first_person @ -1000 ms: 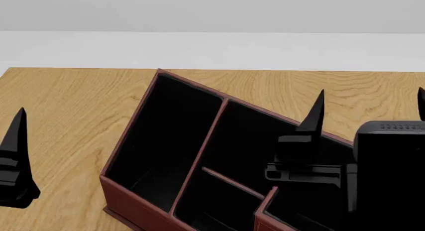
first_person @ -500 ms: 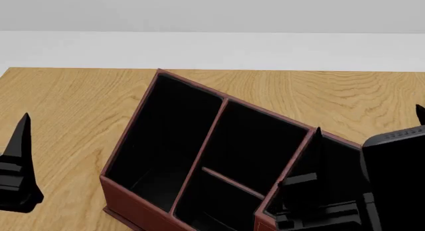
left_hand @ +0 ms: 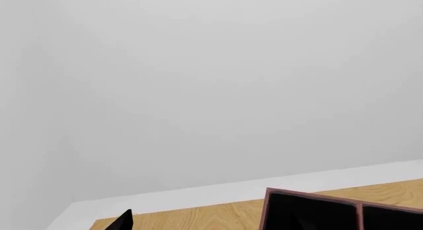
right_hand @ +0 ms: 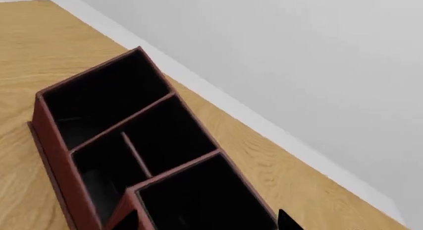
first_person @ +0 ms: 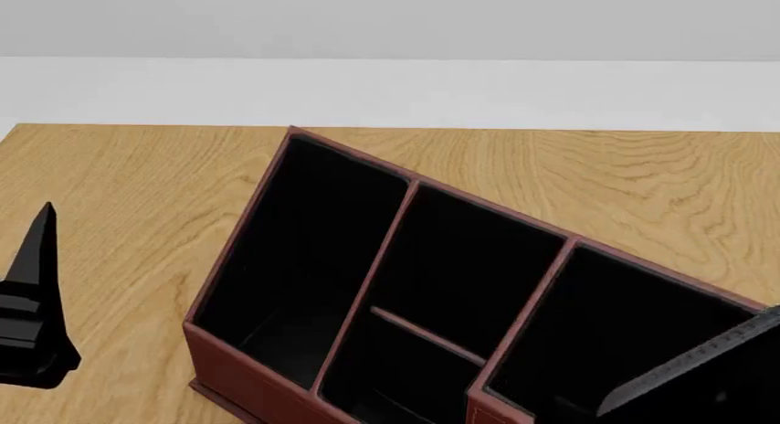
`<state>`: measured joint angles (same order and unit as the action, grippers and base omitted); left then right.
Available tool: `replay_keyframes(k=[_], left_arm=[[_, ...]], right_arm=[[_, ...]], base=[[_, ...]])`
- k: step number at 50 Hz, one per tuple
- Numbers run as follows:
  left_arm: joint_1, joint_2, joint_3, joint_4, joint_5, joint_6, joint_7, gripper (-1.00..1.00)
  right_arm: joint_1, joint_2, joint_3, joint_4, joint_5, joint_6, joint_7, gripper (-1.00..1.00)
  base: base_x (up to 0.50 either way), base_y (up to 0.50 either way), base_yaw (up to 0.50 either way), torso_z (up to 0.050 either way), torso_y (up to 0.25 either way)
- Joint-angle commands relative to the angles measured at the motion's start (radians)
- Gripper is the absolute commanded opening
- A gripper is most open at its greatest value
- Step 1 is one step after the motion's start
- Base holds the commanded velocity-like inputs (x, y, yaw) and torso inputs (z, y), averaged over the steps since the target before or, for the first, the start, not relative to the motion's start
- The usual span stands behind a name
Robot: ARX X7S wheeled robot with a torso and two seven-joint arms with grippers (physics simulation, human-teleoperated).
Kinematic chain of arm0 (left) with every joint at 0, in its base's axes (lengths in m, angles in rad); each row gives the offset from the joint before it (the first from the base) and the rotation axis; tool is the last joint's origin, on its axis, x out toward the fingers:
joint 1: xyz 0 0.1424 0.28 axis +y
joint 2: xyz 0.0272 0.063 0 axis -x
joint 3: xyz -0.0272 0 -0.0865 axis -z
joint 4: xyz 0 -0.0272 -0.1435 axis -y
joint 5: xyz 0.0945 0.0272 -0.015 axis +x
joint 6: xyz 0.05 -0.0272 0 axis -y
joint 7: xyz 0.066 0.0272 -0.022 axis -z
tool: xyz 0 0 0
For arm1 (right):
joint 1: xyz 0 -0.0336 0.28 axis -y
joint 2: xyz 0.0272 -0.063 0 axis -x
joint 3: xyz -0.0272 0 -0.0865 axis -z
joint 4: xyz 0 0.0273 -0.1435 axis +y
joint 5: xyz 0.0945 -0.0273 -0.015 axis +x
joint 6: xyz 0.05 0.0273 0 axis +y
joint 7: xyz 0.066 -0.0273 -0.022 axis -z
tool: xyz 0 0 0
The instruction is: Pick up the book and place it in the front compartment of the caddy.
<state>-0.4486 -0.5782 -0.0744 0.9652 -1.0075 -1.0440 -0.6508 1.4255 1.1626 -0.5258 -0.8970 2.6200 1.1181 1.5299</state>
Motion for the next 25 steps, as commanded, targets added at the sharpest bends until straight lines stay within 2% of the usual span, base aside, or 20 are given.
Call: replay_keyframes(k=[1,8,18,25], left_arm=[[0.0,-0.007,0.006,0.001,-0.008,0.008,-0.007,1.0],[-0.016,-0.011,0.006,0.004,-0.031,0.002,-0.021,1.0],[-0.037,-0.013,0.016,0.001,-0.049,-0.003,-0.038,1.0],[-0.042,-0.014,0.027,-0.003,-0.046,0.002,-0.038,1.0]], right_arm=[[0.181,0.053,-0.177,-0.074,0.184,-0.051,0.019,1.0],[0.19,0.062,-0.219,-0.145,0.226,-0.103,0.007,1.0],[0.166,0.053,-0.205,-0.15,0.306,-0.073,0.038,1.0],[0.053,0.051,-0.128,-0.15,0.322,-0.034,0.039,1.0]], base=[[0.0,0.0,0.0,0.0,0.0],[0.0,0.0,0.0,0.0,0.0],[0.0,0.0,0.0,0.0,0.0],[0.0,0.0,0.0,0.0,0.0]])
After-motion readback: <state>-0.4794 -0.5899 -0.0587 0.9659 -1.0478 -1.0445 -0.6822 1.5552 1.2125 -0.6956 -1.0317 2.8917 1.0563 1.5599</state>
